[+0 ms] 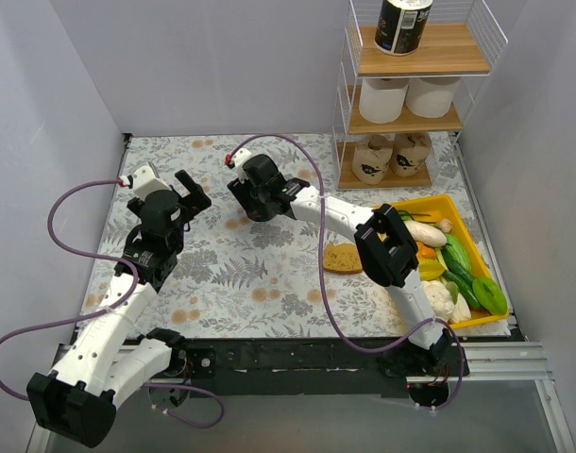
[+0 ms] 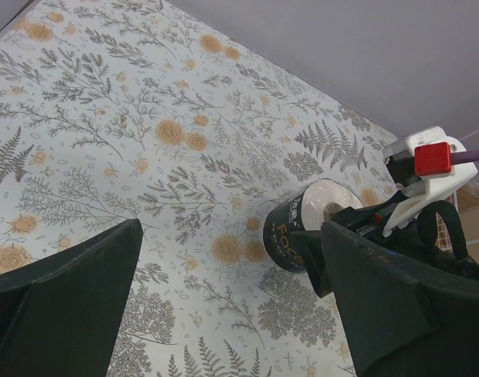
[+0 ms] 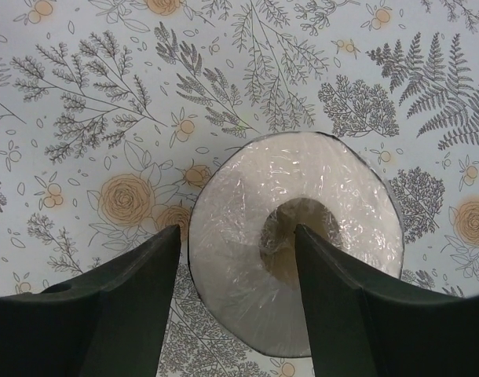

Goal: Place and organize the paper towels onto the shelf

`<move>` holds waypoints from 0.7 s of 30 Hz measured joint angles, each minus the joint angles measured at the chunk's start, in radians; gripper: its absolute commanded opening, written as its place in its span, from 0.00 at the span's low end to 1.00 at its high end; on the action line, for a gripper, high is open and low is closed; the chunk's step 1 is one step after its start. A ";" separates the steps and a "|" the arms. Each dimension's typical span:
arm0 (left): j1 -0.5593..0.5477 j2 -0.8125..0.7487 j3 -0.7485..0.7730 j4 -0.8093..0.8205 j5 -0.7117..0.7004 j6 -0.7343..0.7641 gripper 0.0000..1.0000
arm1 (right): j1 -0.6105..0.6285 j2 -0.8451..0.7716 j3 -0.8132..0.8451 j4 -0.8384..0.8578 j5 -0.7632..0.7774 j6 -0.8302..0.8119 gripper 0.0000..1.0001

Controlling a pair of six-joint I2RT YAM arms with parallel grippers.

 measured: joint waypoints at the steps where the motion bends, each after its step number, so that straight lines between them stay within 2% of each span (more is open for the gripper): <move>1: 0.000 0.002 0.000 0.000 0.000 0.000 0.98 | 0.000 0.003 0.000 0.000 0.002 -0.006 0.65; 9: 0.000 0.009 0.000 0.000 0.000 0.000 0.98 | 0.004 0.009 0.000 0.000 0.014 -0.077 0.49; 21: 0.000 0.017 0.000 0.000 0.001 0.000 0.98 | 0.023 0.008 -0.006 0.000 0.028 -0.186 0.40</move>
